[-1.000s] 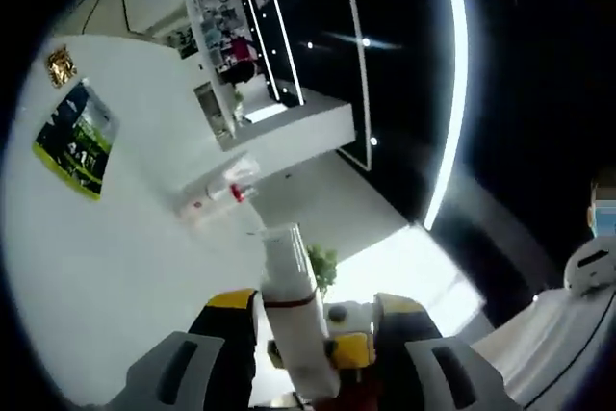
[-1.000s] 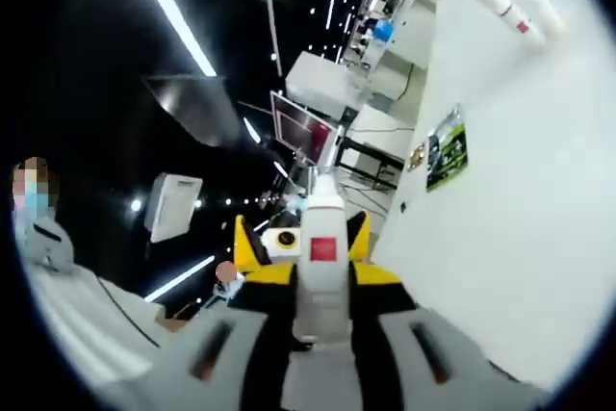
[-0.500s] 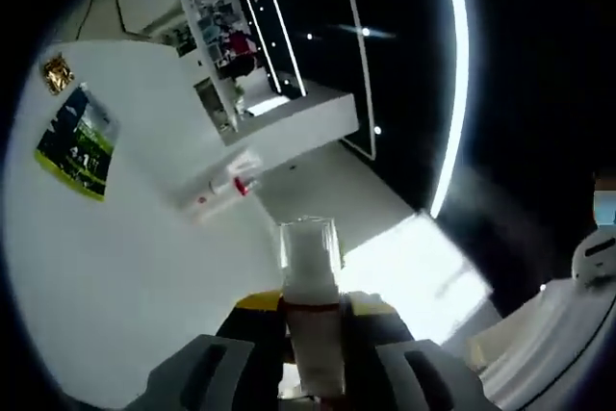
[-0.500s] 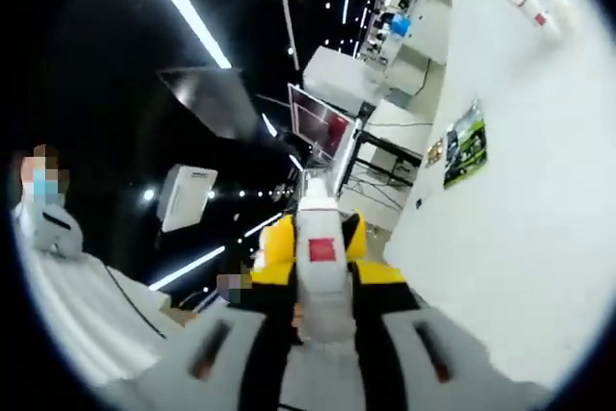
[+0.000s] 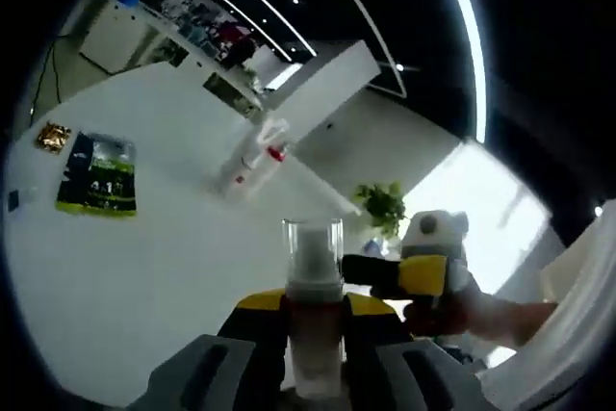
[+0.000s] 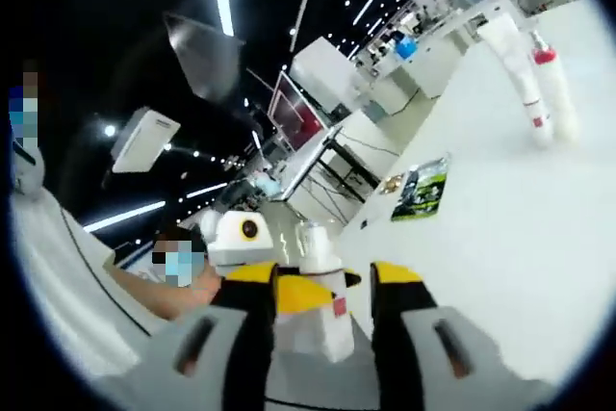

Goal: Arrange the skincare products in the storage area until every visible bottle or jar stands upright without overlapping.

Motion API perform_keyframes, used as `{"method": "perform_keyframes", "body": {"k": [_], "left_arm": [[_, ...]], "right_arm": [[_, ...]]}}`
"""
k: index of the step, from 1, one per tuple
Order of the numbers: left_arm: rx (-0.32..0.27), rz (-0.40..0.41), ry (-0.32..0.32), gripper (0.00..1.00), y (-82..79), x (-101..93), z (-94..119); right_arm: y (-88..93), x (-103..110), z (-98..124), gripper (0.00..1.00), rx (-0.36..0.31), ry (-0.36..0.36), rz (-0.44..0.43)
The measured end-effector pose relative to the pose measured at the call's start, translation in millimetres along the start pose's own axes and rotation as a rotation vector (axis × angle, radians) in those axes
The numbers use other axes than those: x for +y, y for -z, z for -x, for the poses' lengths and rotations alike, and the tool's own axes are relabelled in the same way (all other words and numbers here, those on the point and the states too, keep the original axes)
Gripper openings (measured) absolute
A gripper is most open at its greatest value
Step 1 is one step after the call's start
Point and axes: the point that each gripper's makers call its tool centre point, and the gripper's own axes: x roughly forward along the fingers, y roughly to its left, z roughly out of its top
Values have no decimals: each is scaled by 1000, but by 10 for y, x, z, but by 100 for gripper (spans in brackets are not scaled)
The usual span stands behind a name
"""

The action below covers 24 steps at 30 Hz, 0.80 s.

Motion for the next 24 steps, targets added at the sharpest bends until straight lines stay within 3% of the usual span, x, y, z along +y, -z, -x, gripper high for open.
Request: {"method": "perform_keyframes", "body": {"k": [4, 5, 8, 10, 13, 16, 19, 21, 24], "left_arm": [[53, -84, -7, 22, 104, -59, -29], [58, -92, -8, 22, 111, -59, -31], [79, -141, -12, 22, 162, -79, -45], [73, -173, -29, 22, 153, -61, -41], [58, -169, -3, 22, 130, -99, -39], [42, -160, 48, 22, 101, -166, -51], [28, -109, 144, 24, 76, -302, -37], [49, -57, 198, 29, 116, -385, -41], [105, -48, 228, 31, 228, -426, -60]], "right_arm": [[116, 48, -151, 39, 72, 35, 83], [164, 19, -191, 39, 99, 72, 97], [237, -55, -231, 28, 166, 141, 200], [208, -43, -242, 25, 147, 146, 137], [163, -63, -196, 24, 135, 132, 113], [127, -47, -138, 23, 121, 105, 78], [16, 38, -54, 23, 83, 2, 30], [-75, 133, -1, 23, 55, -67, 16], [-225, 276, 102, 23, 22, -155, 39]]}}
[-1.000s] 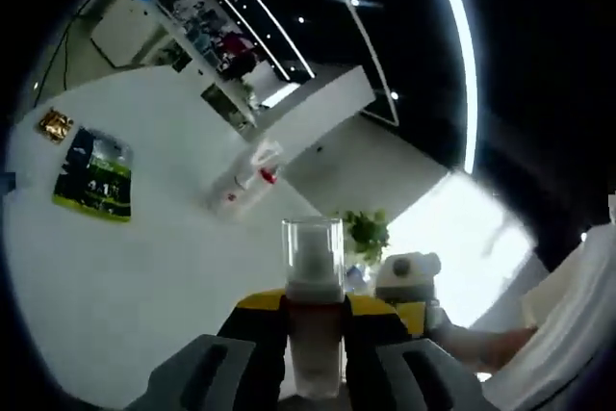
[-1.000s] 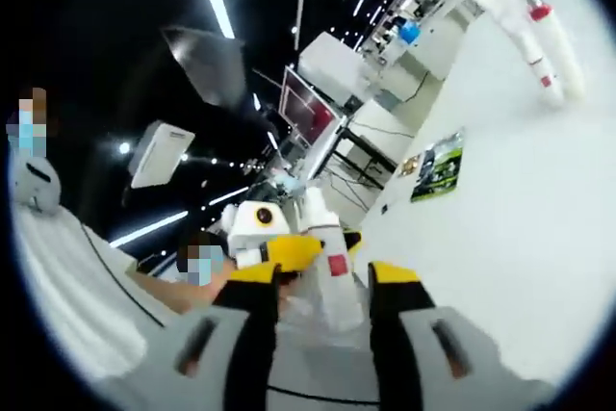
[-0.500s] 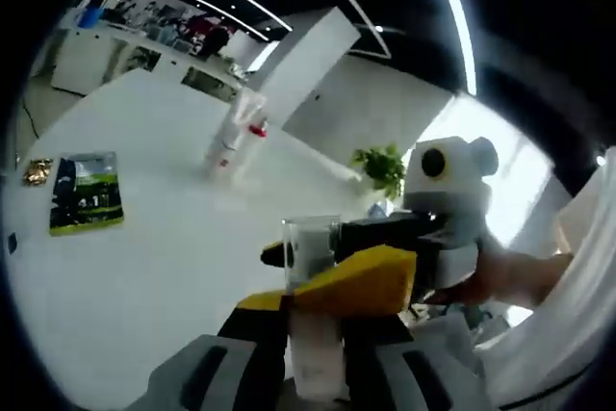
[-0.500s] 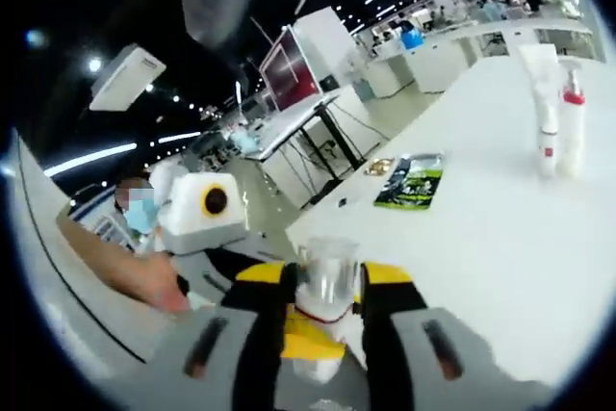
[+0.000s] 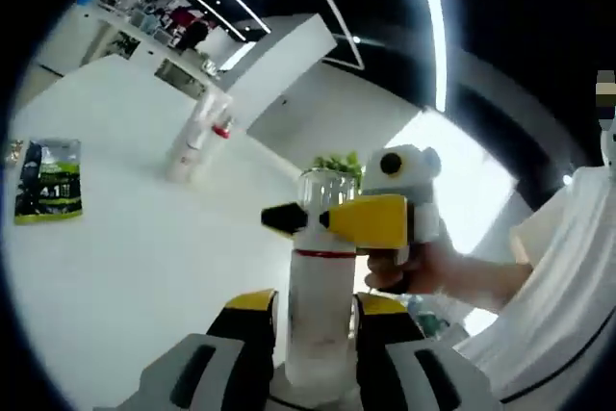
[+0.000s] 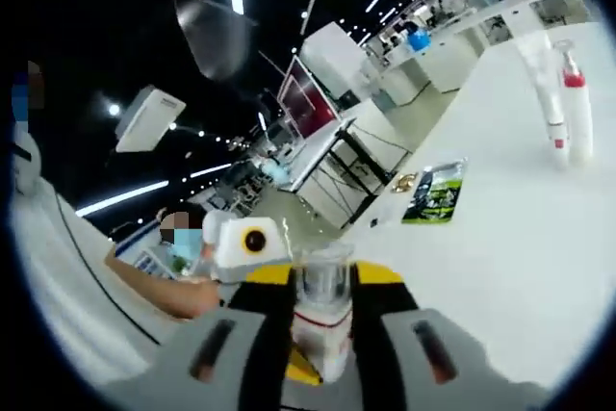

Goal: Arrange the skincare products in the storage area until every visible bottle or jar stands upright without overlapping.

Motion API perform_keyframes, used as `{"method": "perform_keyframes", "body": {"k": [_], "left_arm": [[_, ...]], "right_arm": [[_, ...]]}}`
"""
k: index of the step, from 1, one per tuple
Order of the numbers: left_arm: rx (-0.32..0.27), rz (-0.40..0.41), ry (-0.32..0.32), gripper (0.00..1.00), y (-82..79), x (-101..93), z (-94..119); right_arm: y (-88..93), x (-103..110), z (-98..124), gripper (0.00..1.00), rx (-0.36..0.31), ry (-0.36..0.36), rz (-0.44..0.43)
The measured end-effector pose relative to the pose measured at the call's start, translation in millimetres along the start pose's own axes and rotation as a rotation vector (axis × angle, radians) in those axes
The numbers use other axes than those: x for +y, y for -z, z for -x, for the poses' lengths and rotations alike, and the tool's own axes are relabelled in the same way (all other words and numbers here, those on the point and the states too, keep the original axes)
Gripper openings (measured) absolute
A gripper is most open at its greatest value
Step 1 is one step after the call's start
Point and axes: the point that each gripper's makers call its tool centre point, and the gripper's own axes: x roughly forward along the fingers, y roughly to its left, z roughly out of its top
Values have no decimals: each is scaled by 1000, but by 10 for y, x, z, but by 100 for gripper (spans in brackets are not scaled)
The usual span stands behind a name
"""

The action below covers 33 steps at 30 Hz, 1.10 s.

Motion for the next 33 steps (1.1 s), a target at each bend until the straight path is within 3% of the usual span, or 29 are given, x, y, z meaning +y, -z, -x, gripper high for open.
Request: {"method": "perform_keyframes", "body": {"k": [1, 3, 7, 8, 13, 16, 19, 24, 25, 30, 33], "left_arm": [[-14, 29, 31, 32, -18, -73, -14], [-17, 17, 72, 32, -25, -152, -27], [-26, 69, 186, 30, -31, -335, -20], [-29, 116, 258, 29, -47, -440, 8], [-58, 124, 283, 27, -119, -471, 55], [-59, 146, 255, 27, -123, -419, 47], [-56, 113, 155, 26, -112, -248, 37], [-74, 71, 53, 26, -140, -115, 29], [-78, 49, -2, 26, -146, -34, 35], [-6, -89, -158, 26, -42, 170, 40], [22, -152, -229, 26, -9, 239, 47]], "right_arm": [[13, -22, 22, 23, 22, 15, 18], [31, 77, 40, 23, 51, -51, 9], [-16, 215, 81, 23, 17, -162, -60], [-22, 241, 91, 23, 9, -184, -75], [-49, 258, 121, 23, -26, -225, -124], [-43, 190, 100, 24, -34, -190, -141], [-36, 20, 80, 24, -56, -70, -73], [-43, -153, 71, 30, -59, 91, -61], [-44, -267, 62, 32, -65, 186, -38], [34, -279, -50, 34, -34, 236, -2], [169, -398, -109, 36, 13, 331, -75]]}}
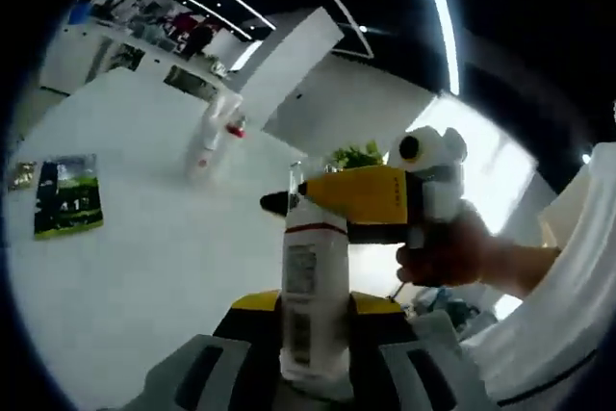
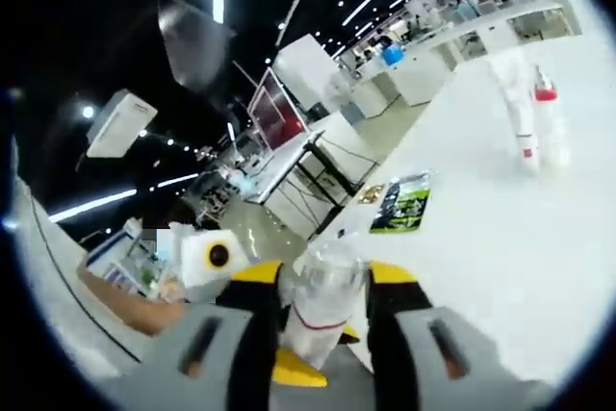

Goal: Arrange the skincare products in the storage area until every visible bottle or jar stands upright without overlapping.

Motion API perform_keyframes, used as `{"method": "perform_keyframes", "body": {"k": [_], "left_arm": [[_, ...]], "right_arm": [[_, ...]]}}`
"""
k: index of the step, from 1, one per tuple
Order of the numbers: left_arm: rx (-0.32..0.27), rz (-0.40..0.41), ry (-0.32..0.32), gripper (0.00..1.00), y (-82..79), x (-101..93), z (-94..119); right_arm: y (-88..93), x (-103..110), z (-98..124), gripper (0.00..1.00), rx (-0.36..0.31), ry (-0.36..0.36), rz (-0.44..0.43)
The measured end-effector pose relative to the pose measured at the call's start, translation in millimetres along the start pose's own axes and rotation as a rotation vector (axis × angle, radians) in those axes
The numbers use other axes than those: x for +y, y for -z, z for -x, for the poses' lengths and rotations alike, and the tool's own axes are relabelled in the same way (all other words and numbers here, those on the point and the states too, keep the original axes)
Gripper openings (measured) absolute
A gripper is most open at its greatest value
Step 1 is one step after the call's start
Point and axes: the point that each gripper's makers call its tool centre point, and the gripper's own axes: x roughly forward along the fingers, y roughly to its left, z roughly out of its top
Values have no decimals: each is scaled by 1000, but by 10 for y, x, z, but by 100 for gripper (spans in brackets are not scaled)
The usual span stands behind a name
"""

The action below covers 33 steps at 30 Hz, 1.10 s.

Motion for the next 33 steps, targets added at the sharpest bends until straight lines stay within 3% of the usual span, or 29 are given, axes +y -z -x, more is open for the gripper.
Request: {"method": "perform_keyframes", "body": {"k": [3, 6, 10, 15, 16, 19, 21, 22, 24, 28, 31, 33], "left_arm": [[20, -44, -64, 26, 26, 82, 6], [31, -94, -121, 26, 38, 170, 28], [45, -115, -131, 26, 61, 184, 22], [44, -156, -98, 26, 62, 147, 13], [31, -102, -29, 26, 52, 52, 1], [3, 1, 70, 25, 4, -55, 24], [-5, 20, 86, 29, -14, -82, 31], [-18, 52, 138, 30, -42, -174, 35], [-16, 65, 181, 31, -41, -258, 37], [31, 62, 235, 30, 42, -383, 16], [31, 57, 293, 28, 31, -507, 36], [23, 44, 249, 28, 25, -453, 31]], "right_arm": [[-5, -107, -8, 36, -25, 89, 15], [-23, -169, 26, 34, -65, 128, -53], [-14, -218, 71, 27, -75, 141, -69], [-72, -56, 117, 23, -77, 20, -34], [-88, -32, 135, 23, -66, -1, -5], [-122, 70, 172, 22, -43, -82, 55], [-135, 105, 188, 22, -33, -117, 68], [-128, 204, 211, 22, -14, -197, 69], [-134, 241, 230, 22, -3, -235, 76], [-122, 485, 334, 22, 55, -410, 76], [-133, 486, 321, 22, 67, -416, 91], [-135, 493, 310, 23, 64, -416, 98]]}}
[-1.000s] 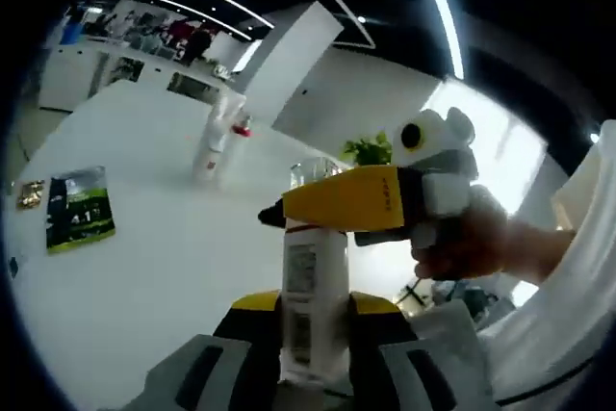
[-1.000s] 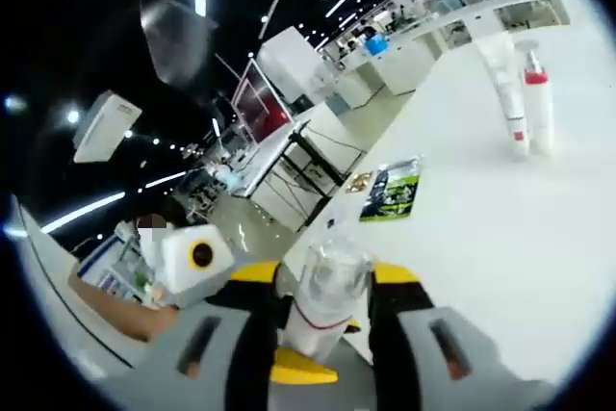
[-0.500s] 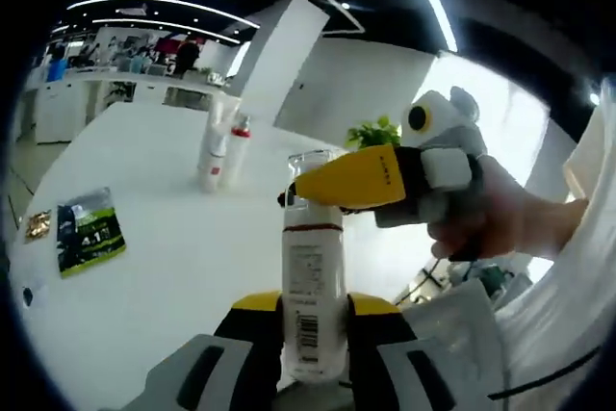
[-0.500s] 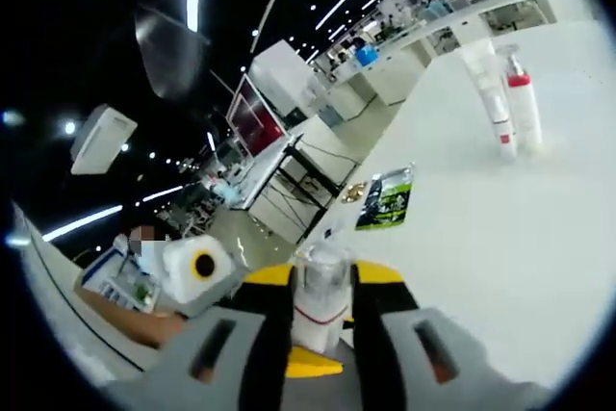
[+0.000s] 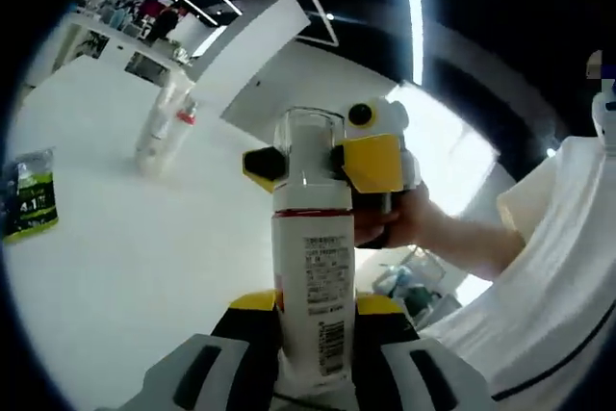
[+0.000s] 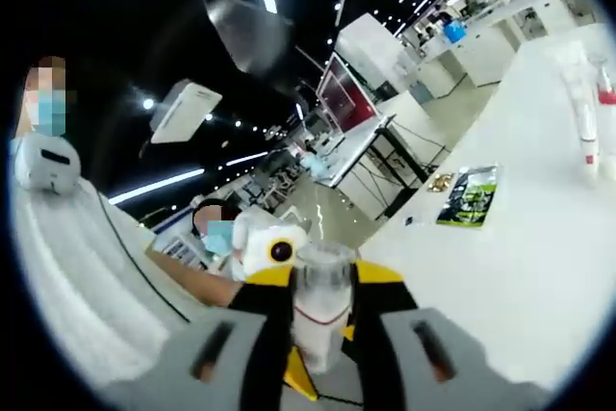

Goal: Arrange the skincare products in the storage area until every visible bottle or jar stands upright without overlapping.

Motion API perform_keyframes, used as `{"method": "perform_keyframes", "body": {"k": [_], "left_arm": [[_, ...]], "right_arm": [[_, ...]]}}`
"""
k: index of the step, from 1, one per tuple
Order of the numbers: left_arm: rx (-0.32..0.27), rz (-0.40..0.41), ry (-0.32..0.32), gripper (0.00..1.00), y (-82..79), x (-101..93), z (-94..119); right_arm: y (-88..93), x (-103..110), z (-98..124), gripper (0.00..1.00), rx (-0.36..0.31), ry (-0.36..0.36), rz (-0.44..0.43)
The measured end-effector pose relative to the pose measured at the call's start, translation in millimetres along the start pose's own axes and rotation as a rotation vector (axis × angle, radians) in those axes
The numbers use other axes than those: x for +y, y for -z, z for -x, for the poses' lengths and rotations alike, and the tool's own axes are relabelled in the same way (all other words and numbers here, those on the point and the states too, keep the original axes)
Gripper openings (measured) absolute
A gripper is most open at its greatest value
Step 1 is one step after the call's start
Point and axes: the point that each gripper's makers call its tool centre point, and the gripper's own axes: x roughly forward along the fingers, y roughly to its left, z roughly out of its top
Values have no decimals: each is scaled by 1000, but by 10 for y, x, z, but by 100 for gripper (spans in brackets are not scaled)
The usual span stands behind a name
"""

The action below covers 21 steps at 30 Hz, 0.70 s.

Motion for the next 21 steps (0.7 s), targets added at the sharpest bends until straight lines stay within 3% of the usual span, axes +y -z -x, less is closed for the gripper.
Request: {"method": "perform_keyframes", "body": {"k": [2, 3, 8, 12, 14, 17, 21], "left_arm": [[7, 16, -13, 27, 3, 42, 22], [8, 8, -50, 27, 7, 109, 35], [4, 15, -82, 25, 1, 161, 41], [-19, 43, -129, 25, -39, 265, 72], [-27, 75, -171, 25, -55, 337, 93], [-30, 64, -227, 25, -57, 439, 120], [-24, 57, -278, 25, -41, 516, 137]], "right_arm": [[5, -24, -38, 23, -9, 10, 2], [8, -38, -67, 23, -15, 23, 4], [-8, -47, -163, 23, -19, 55, 17], [-28, -146, -234, 24, -36, 95, -46], [-38, -237, -256, 25, -49, 148, -91], [-47, -293, -291, 27, -60, 203, -55], [-28, -351, -311, 29, -64, 275, -74]]}}
